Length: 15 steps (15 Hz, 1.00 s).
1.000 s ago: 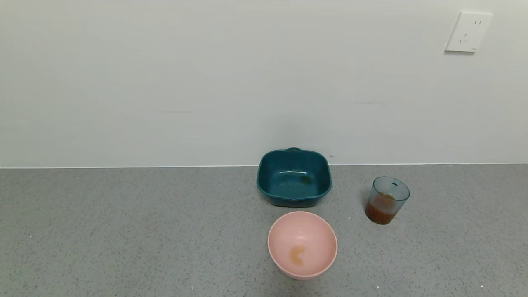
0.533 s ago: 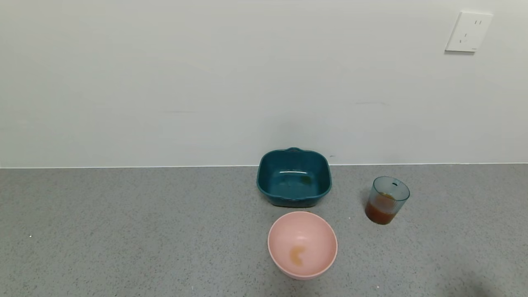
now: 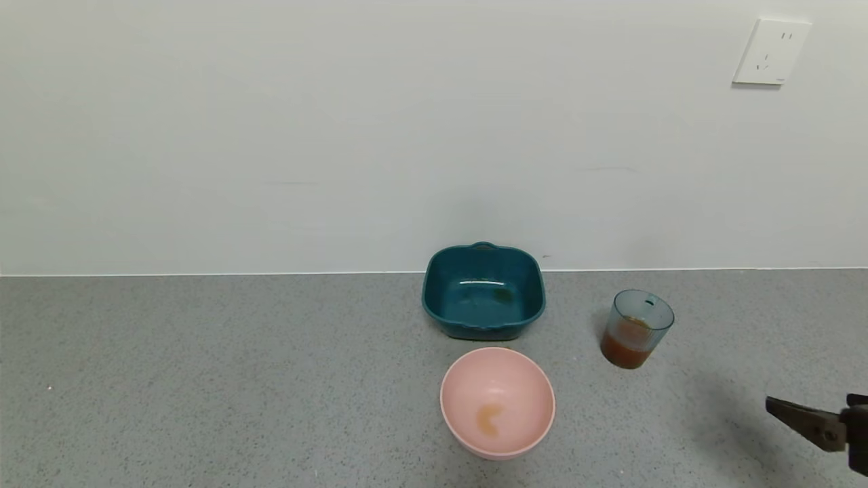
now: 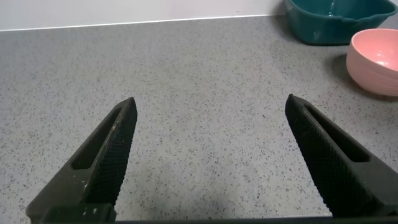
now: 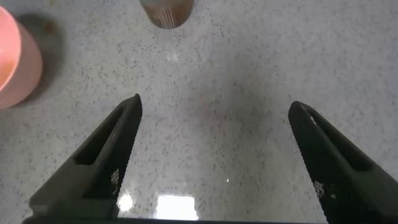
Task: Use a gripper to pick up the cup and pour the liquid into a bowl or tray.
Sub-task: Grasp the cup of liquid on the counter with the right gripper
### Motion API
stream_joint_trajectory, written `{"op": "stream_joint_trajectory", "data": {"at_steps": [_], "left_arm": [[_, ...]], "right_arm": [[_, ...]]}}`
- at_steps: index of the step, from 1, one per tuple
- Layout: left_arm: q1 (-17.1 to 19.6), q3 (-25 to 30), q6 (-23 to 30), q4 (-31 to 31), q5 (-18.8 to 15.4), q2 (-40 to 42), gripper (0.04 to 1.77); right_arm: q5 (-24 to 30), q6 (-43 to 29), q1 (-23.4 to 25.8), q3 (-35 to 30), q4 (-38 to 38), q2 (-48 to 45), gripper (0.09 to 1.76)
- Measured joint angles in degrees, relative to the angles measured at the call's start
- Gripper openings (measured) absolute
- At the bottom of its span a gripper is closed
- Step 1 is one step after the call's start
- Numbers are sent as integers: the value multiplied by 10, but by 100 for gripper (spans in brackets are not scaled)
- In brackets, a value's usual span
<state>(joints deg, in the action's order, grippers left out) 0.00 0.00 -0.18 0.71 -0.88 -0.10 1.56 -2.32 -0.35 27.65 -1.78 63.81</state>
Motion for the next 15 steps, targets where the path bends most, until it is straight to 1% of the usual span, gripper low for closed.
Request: {"op": "stream_joint_trajectory", "data": {"at_steps": [2,4,8,12,15], "left_arm": [[0,0,0,0,0,0,172],[0,0,0,0,0,0,172],[0,0,0,0,0,0,172],[0,0,0,0,0,0,172],[0,0,0,0,0,0,172]], "right_arm": [[5,1,1,7,-34,64,171],[23,1,2,18,-65,122,171],[34,2,1,50,-100,222,171],[38,2,-4,80,-150,305,171],[40,3,-8,106,-162,351,171]]}}
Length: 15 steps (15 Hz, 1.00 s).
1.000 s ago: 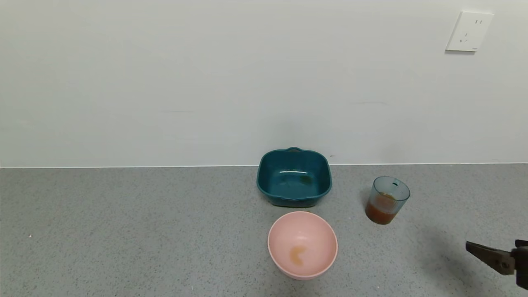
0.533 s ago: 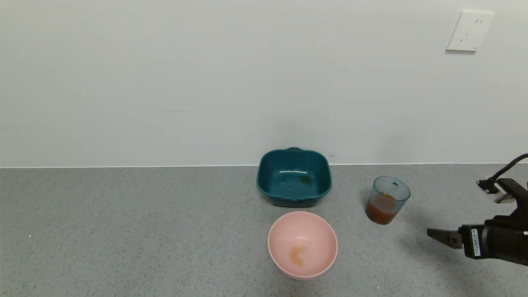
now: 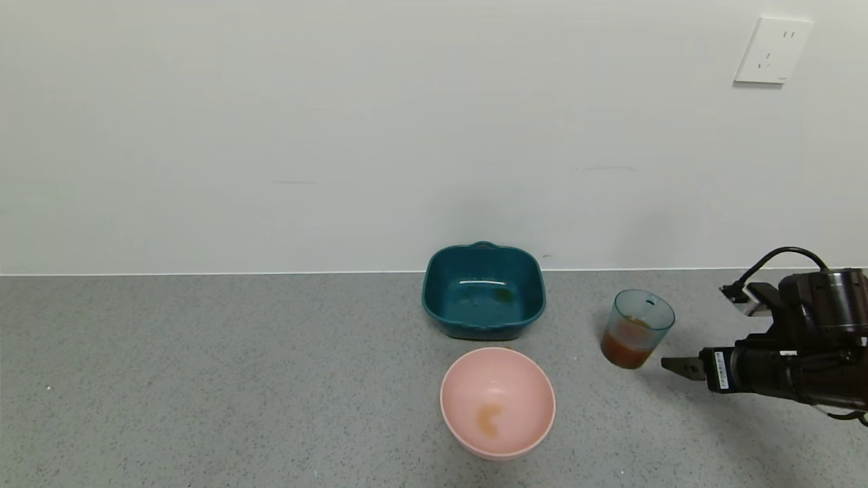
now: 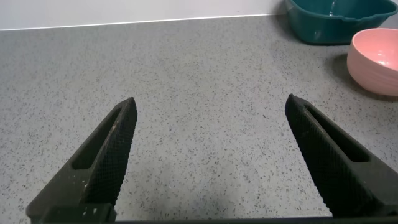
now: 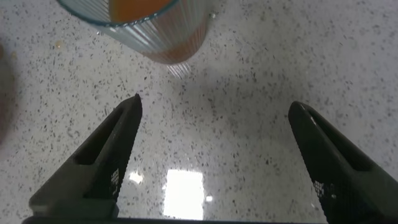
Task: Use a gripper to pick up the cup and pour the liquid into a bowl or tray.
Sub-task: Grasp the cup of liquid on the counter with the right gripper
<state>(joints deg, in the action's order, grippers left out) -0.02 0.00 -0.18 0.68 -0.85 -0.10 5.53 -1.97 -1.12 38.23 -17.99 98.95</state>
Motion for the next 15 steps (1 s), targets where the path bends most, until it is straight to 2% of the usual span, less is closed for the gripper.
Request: {"op": "stream_joint_trajectory", "data": {"at_steps": [6,10,15], "left_arm": [[0,0,0,0,0,0,172],[0,0,0,0,0,0,172],[0,0,0,0,0,0,172]], "right_arm": [[28,1,-9,58,-11,68,171],[51,0,-20,69,-87,104,171],[60,1,-22,64,-142,133,171]]}}
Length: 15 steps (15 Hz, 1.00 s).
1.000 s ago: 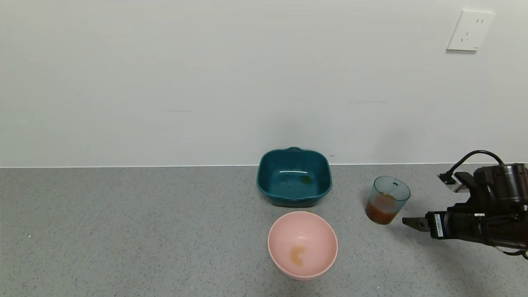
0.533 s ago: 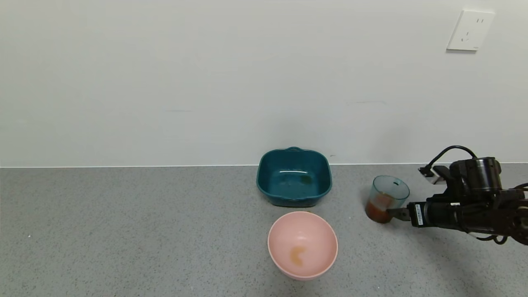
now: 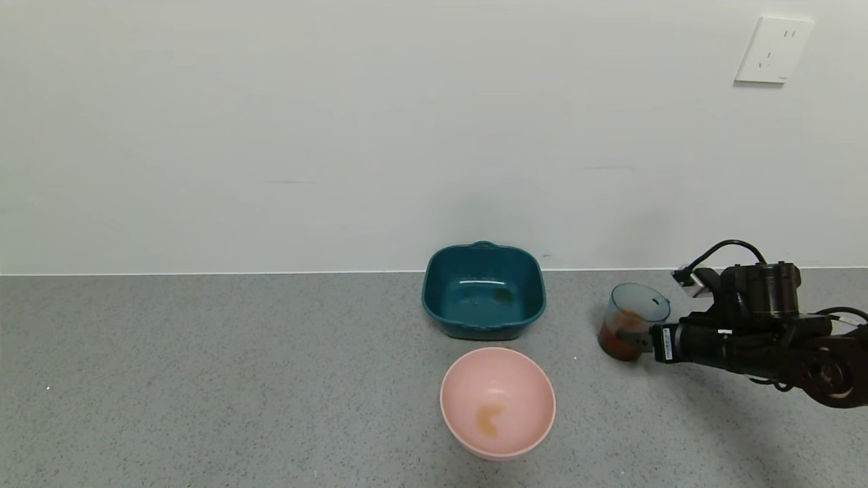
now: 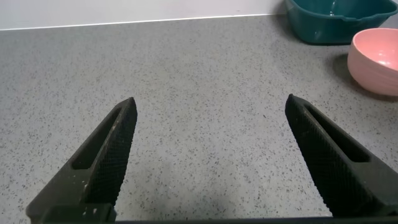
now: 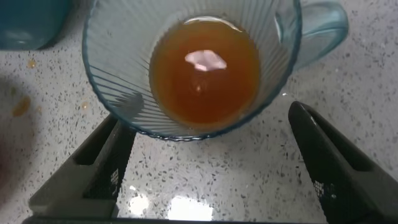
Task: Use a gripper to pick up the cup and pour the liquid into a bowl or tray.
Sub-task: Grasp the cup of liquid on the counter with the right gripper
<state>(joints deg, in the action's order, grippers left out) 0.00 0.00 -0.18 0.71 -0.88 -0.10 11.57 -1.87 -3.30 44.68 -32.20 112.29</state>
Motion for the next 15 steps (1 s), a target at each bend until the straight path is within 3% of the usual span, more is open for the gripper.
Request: {"op": "stream_joint_trajectory", "data": {"at_steps": [15], "left_arm": [[0,0,0,0,0,0,172]], "right_arm": [[20,-3,-19,-18,-169,49,171]]}}
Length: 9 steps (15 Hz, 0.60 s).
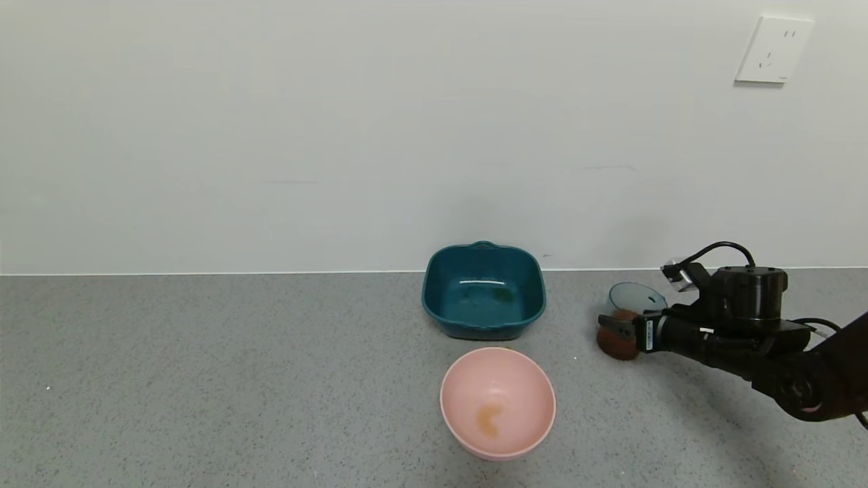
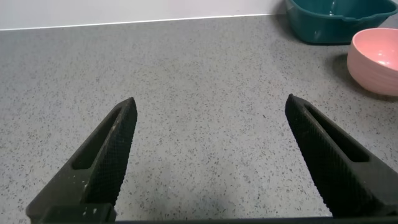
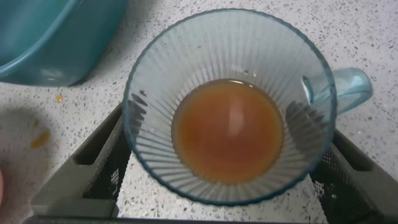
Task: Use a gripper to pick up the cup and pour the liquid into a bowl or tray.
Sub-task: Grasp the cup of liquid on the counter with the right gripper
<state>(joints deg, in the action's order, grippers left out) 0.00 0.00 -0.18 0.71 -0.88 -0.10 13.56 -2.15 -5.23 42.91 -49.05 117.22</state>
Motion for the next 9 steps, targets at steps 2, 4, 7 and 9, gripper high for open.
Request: {"op": "stream_joint_trajectory", "data": {"at_steps": [2,4,7,9], "left_arm": [[0,0,0,0,0,0,172],[0,0,0,0,0,0,172],[0,0,0,0,0,0,172],[0,0,0,0,0,0,172]], "right_arm": [[0,0,0,-1,0,5,171],[-1,0,0,-1,-1,8,171],[-3,1,0,0,-1,15,171],[-4,3,0,0,-2,20,171]]}}
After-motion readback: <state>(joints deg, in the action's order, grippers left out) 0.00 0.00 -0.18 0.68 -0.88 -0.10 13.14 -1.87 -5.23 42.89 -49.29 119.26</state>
